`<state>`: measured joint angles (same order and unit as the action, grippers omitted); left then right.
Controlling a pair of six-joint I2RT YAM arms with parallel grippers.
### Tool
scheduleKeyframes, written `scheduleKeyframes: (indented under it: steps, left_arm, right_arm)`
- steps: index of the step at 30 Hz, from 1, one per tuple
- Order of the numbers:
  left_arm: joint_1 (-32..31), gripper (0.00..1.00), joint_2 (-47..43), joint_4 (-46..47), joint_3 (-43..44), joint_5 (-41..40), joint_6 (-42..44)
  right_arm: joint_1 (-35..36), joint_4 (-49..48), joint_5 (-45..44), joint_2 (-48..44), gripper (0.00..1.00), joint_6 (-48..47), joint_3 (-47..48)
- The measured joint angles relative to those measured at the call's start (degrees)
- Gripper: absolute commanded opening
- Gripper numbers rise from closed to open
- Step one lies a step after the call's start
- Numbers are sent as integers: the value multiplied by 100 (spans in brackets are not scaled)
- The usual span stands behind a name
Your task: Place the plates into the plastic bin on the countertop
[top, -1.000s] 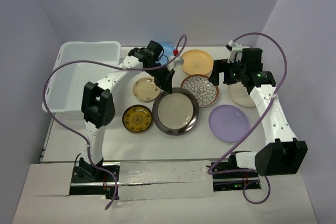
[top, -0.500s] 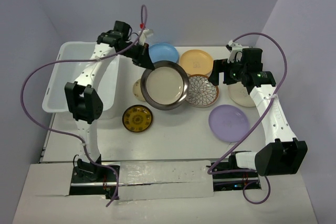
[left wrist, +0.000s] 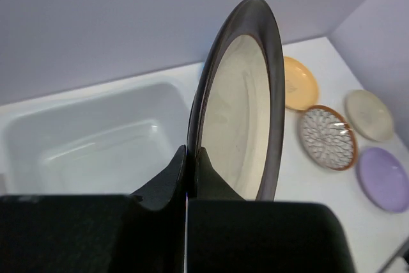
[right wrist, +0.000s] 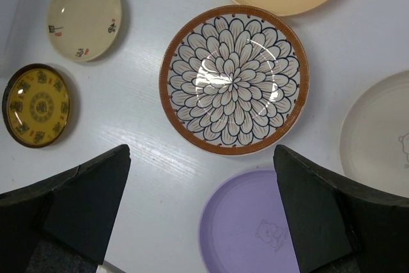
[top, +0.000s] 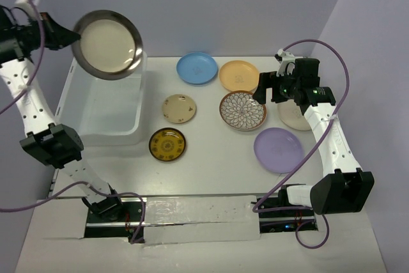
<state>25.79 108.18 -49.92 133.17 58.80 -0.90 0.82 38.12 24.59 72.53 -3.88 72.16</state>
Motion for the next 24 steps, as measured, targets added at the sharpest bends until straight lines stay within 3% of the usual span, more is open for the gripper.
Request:
scheduleKeyframes:
  steps: [5,17,24]
  left_arm:
    - [562,0,-144,-87,5,-151,956]
    - [494,0,171,-1889,-235,-817,4636]
    - [282,0,349,-2621,-398,-1096,6291]
  right_arm:
    - [0,-1,37,0,100,-2,-2]
    - [0,-18,59,10,100,0,-2]
    - [0,-58,60,104,100,17,-2]
